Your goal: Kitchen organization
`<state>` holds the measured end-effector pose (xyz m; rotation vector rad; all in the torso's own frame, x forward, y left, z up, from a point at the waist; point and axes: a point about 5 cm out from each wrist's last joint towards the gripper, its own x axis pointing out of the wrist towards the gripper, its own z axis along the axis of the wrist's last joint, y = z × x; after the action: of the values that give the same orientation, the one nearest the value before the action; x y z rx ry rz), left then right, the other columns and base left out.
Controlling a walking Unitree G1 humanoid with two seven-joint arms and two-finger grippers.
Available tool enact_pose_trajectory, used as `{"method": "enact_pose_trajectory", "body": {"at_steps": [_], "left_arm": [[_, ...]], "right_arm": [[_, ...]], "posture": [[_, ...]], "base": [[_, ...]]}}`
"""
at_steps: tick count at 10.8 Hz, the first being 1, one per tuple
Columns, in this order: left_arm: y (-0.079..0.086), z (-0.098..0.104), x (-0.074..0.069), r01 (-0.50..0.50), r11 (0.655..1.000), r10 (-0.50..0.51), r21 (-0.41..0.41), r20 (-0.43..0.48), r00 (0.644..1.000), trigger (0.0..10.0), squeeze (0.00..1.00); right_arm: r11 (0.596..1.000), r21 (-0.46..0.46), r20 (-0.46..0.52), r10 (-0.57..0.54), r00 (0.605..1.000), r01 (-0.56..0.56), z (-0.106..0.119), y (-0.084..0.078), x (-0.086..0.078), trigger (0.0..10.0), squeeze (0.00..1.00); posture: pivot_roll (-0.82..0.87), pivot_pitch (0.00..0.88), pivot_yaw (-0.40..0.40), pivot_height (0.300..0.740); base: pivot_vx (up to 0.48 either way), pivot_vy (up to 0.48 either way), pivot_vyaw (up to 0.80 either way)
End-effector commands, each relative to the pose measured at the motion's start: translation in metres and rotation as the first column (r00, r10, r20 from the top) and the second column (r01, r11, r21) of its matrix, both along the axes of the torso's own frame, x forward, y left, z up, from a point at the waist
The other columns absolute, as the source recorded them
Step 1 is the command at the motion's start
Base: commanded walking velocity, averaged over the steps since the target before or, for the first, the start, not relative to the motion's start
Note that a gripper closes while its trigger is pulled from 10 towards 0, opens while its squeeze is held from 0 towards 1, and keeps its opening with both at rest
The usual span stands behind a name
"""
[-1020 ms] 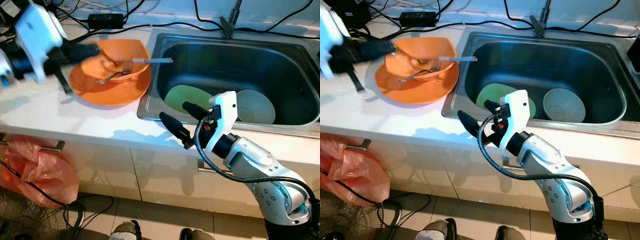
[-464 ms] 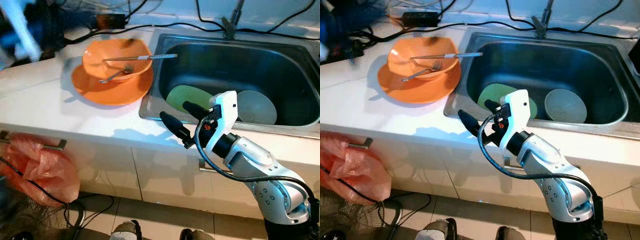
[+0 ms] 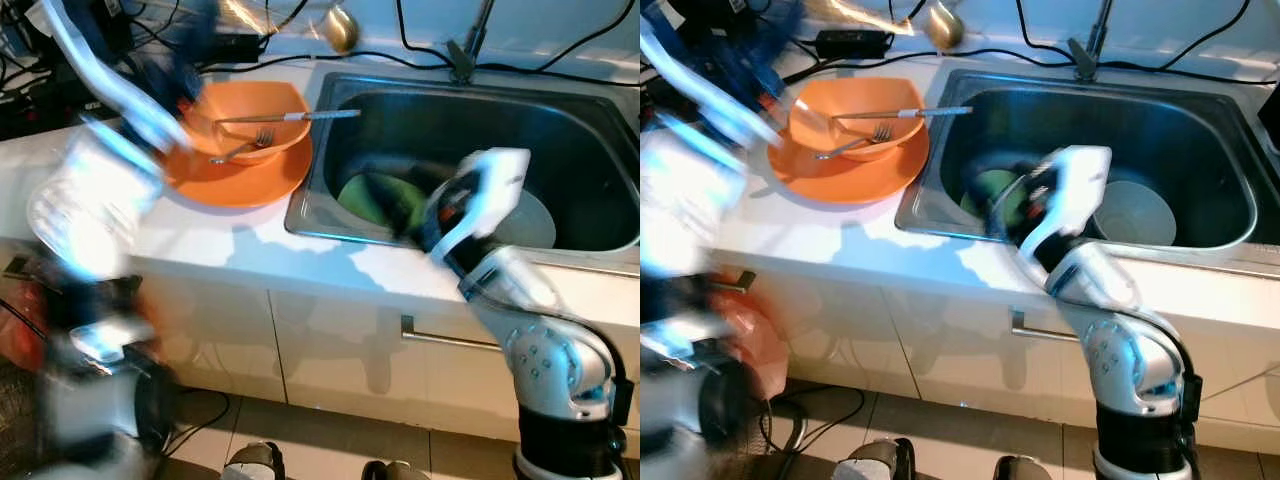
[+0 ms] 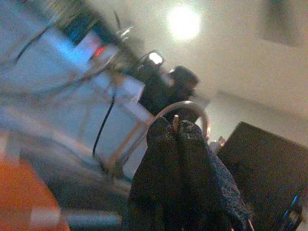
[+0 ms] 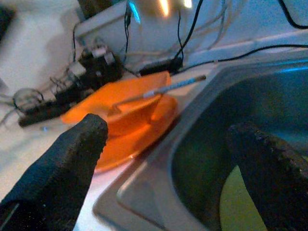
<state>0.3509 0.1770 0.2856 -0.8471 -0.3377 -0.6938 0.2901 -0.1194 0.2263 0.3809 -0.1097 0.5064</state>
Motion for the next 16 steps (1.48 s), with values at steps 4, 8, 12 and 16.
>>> {"method": "enact_pose_trajectory", "body": {"at_steps": [4, 8, 12, 16], "left_arm": [[-0.043, -0.043, -0.001, 0.1, 0.94, -0.171, -0.325, -0.197, 0.965, 0.0, 0.0], [-0.077, -0.036, 0.0, 0.186, 0.88, -0.293, -0.436, -0.19, 0.937, 0.0, 0.0], [-0.106, -0.031, -0.015, 0.297, 0.819, -0.425, -0.49, -0.17, 0.889, 0.0, 0.0], [-0.117, -0.042, -0.023, 0.331, 0.82, -0.468, -0.467, -0.213, 0.858, 0.0, 0.0]], "right_arm": [[0.961, 0.274, -0.022, -0.039, 0.999, 0.043, 0.016, -0.006, 0.008, 10.0, 0.0], [0.903, 0.424, -0.093, -0.04, 0.995, 0.076, 0.017, -0.008, 0.011, 10.0, 0.0], [0.872, 0.488, -0.099, 0.018, 0.995, 0.033, 0.023, -0.001, 0.014, 10.0, 0.0], [0.86, 0.511, -0.08, 0.064, 0.995, -0.014, 0.027, 0.01, 0.021, 10.0, 0.0]], "posture": [[0.08, 0.111, 0.028, 0.74], [0.05, 0.112, 0.036, 0.74], [0.06, 0.12, 0.032, 0.74], [0.06, 0.122, 0.03, 0.74]], "base": [[0.0, 0.0, 0.0], [0.0, 0.0, 0.0], [0.0, 0.0, 0.0], [0.0, 0.0, 0.0]]}}
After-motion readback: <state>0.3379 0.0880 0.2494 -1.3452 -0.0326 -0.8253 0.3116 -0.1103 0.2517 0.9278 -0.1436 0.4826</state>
